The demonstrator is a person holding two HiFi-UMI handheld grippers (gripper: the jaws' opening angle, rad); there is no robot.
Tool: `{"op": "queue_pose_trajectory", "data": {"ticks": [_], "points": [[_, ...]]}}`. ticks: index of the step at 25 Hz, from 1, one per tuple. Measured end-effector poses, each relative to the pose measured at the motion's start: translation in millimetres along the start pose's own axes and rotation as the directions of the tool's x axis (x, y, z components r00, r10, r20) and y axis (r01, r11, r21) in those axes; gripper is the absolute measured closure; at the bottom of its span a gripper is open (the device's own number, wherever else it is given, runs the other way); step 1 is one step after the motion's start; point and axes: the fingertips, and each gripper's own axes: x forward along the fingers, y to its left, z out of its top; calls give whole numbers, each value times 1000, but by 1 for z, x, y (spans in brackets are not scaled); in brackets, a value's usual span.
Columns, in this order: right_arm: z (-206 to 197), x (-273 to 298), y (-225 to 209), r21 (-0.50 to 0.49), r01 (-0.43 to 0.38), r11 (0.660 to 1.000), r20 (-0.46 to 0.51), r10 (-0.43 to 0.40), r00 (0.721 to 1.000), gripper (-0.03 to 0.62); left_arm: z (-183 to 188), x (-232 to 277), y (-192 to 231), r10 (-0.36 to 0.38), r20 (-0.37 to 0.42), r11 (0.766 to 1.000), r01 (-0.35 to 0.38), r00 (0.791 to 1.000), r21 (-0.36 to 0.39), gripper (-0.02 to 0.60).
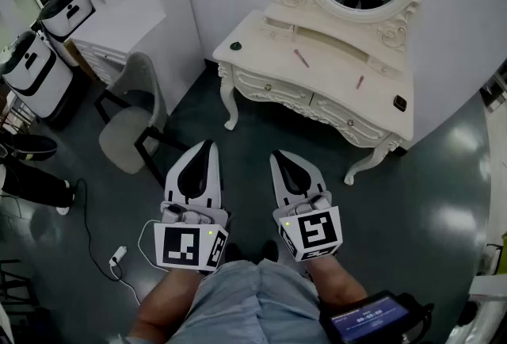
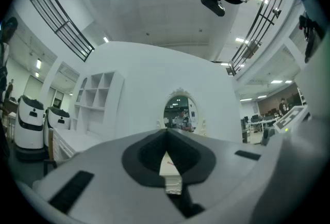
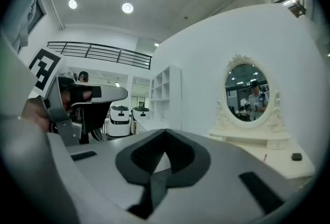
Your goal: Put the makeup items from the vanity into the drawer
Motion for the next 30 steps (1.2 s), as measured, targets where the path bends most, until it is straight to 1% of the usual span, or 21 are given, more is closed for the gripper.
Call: {"op": "queue_pose_trajectory", "data": {"ticks": [7,11,17,21,24,27,30], "points": [[-6,-4,-14,13,-25,1000,-5,25,1000,592,-7,6,-12,30,-18,1000,-30,999,-6,581],[-8,-4,-20,56,-77,995,15,76,997,592,-13,10,-18,56,-32,998,-57,998,-9,581],[-25,18,-27,69,-99,993,-25,101,995,592,-36,23,-6,84,-76,996,-86,994,-24,581],[-39,53,-39,84,-91,992,-53,96,994,591,-51,51,15,86,-85,995,-90,993,-42,581],[-44,92,-47,90,-81,993,-63,87,994,591,-62,82,40,75,-87,995,-80,993,-54,581],[-43,138,-56,93,-69,993,-66,75,995,592,-68,118,69,61,-83,996,-66,995,-57,581],[-36,183,-61,89,-54,995,-66,60,996,592,-65,150,99,41,-69,998,-45,997,-53,581]]}}
